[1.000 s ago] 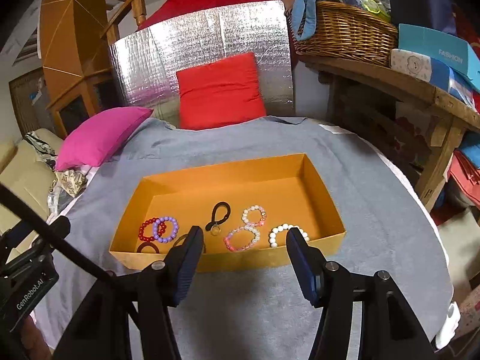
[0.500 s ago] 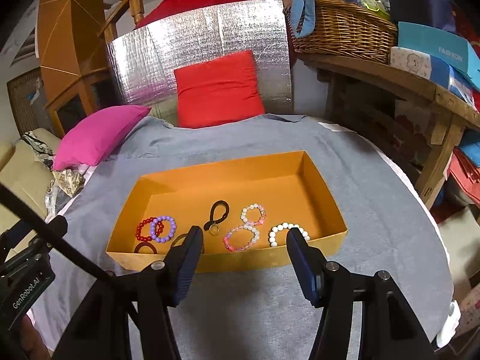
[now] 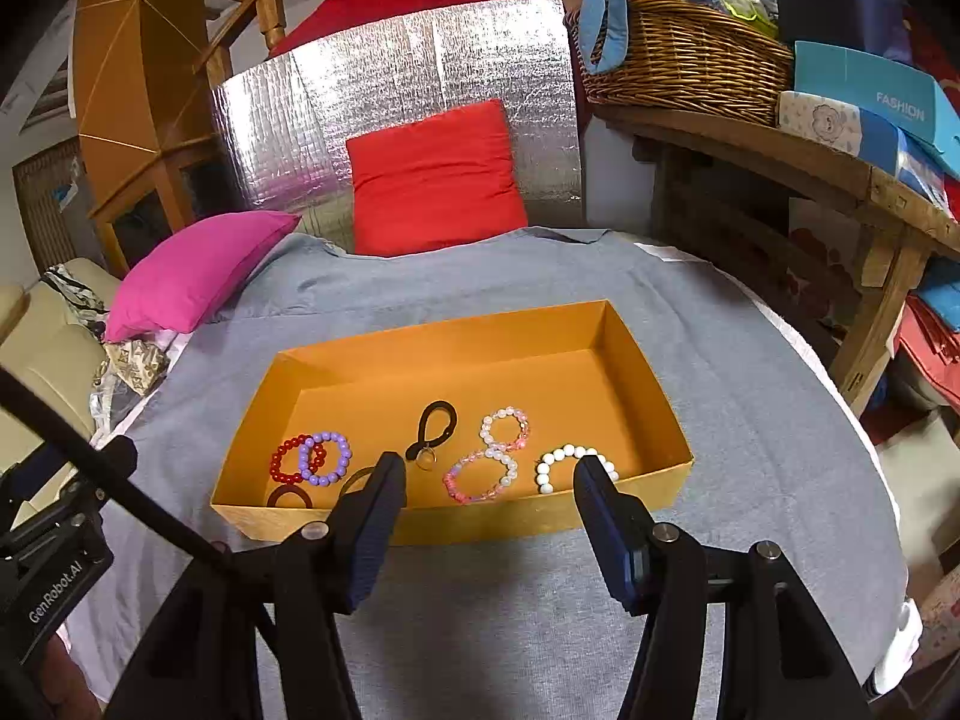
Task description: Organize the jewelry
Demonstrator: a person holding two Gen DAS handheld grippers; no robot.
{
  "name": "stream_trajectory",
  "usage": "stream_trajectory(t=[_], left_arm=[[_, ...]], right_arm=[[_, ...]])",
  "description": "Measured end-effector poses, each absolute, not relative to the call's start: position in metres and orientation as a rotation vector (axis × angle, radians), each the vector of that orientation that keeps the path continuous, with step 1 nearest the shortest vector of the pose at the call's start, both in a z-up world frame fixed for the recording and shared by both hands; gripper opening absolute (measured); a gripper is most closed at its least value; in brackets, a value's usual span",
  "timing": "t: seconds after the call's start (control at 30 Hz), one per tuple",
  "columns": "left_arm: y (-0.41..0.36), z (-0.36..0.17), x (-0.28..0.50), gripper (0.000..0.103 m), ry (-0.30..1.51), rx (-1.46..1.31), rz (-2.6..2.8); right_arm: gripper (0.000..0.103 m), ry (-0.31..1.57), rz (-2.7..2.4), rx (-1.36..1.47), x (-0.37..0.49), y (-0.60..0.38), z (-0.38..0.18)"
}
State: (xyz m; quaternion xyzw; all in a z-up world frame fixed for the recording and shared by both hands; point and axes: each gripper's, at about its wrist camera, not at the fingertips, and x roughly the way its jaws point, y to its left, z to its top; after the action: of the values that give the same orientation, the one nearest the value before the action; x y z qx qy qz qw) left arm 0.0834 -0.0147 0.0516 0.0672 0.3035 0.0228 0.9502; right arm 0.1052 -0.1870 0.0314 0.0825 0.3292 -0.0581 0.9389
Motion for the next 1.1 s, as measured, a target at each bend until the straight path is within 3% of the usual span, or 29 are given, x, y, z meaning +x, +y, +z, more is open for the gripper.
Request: stream_trajectory(t=[1.1], left_arm=[[-0.011, 0.046, 0.090, 0.075, 0.636, 0.137, 0.050]], right_arm=[[0.063, 0.691, -0.112, 0.167, 0.117, -0.179, 0.024]])
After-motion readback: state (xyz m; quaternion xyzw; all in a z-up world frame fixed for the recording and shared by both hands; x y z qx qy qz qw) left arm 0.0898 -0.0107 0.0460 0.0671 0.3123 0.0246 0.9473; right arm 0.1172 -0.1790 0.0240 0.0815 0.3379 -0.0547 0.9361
